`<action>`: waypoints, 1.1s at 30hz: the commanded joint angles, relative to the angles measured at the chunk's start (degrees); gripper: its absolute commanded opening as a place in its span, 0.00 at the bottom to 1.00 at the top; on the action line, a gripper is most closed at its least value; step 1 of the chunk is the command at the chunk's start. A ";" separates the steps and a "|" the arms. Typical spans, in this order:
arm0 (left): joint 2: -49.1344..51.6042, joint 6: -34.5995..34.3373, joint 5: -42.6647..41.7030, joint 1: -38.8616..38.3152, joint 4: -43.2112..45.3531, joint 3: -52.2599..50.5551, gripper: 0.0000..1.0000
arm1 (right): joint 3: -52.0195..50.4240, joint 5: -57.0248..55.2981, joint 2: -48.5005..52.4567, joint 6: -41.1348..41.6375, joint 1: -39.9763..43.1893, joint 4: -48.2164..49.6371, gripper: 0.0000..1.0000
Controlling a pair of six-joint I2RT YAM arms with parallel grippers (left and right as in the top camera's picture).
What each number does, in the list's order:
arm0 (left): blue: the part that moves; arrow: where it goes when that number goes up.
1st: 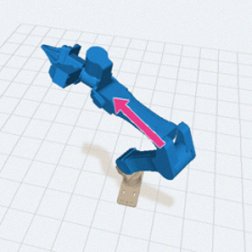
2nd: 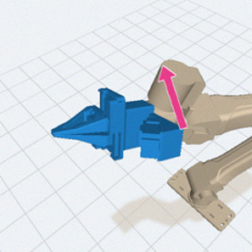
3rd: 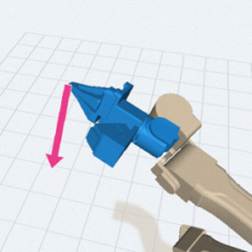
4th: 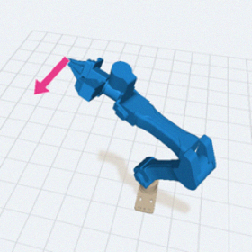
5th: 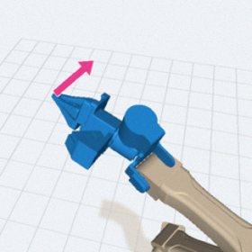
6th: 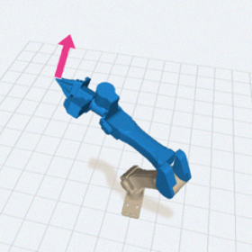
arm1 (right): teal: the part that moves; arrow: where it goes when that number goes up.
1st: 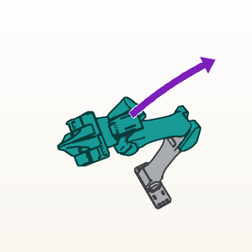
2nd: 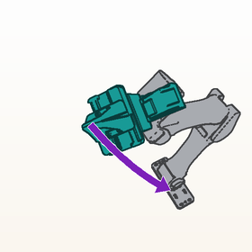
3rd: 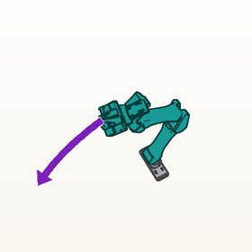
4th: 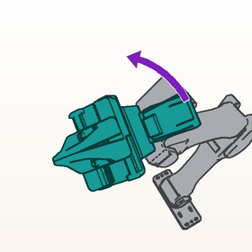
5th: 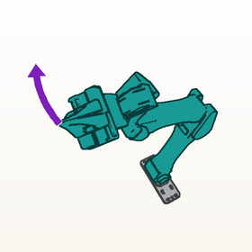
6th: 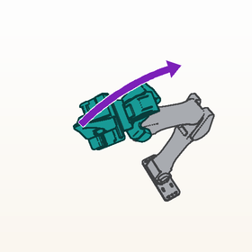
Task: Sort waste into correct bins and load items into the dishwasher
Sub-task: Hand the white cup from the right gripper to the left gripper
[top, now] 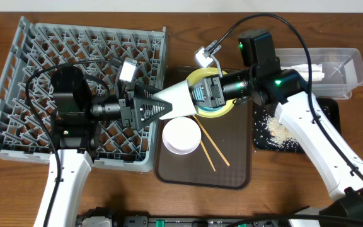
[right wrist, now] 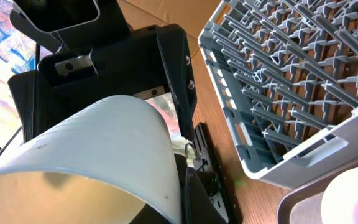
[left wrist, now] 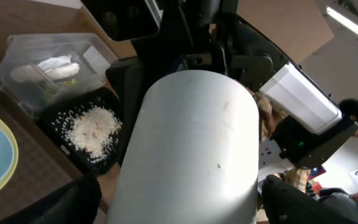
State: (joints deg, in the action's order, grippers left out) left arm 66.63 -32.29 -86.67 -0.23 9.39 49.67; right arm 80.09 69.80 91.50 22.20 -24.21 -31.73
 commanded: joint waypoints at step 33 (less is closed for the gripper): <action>-0.09 -2.27 4.85 -4.09 0.68 1.20 0.74 | 0.50 0.74 0.02 1.60 -0.42 2.56 0.02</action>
State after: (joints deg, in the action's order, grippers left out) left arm 66.63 -34.70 -84.12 -4.25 9.67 49.67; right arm 80.07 69.69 91.50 23.49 -24.21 -29.26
